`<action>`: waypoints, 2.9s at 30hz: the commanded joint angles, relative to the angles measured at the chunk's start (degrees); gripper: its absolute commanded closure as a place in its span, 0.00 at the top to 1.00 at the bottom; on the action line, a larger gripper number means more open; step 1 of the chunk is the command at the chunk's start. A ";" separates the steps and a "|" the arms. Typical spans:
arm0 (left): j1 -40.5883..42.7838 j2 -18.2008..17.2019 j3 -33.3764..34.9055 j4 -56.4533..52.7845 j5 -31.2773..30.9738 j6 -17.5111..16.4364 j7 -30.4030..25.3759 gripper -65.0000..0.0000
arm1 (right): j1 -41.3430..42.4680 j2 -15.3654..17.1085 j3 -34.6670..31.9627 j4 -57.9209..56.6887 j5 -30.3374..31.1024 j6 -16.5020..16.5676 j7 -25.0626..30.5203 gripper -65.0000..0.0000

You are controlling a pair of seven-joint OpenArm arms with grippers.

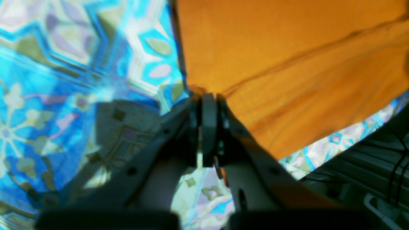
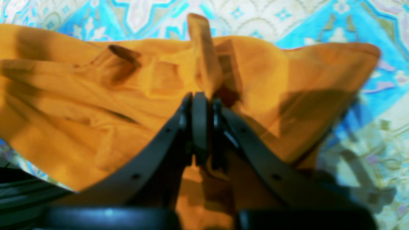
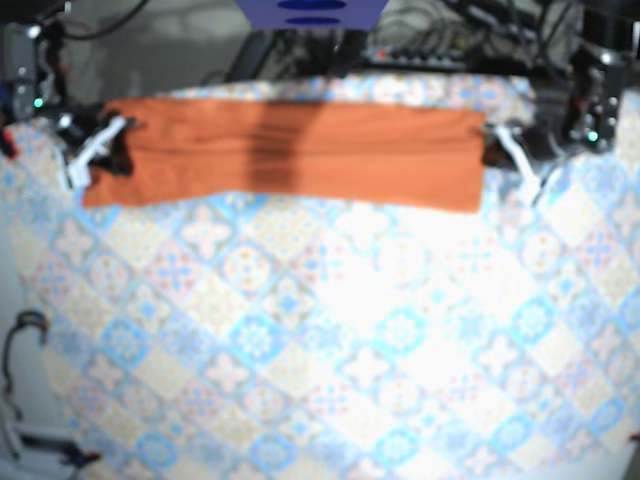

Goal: Fold the T-shirt properly
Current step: 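Lower the folded half onto the shirt with both grippers, then open both grippers and release the folded edge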

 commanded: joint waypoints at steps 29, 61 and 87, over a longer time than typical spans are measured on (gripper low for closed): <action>2.52 -1.06 -0.58 0.74 -0.68 -0.27 -3.58 0.00 | 0.18 -0.26 0.56 -3.23 0.64 0.43 1.20 0.15; 2.60 -1.15 -1.46 0.48 -0.94 -0.01 -5.52 0.62 | 1.93 -1.84 21.13 -1.12 0.64 0.43 1.20 0.67; -5.31 4.65 -10.69 -21.33 -25.56 -0.36 12.77 0.77 | 0.44 -14.76 27.72 8.90 -24.41 0.43 5.95 0.67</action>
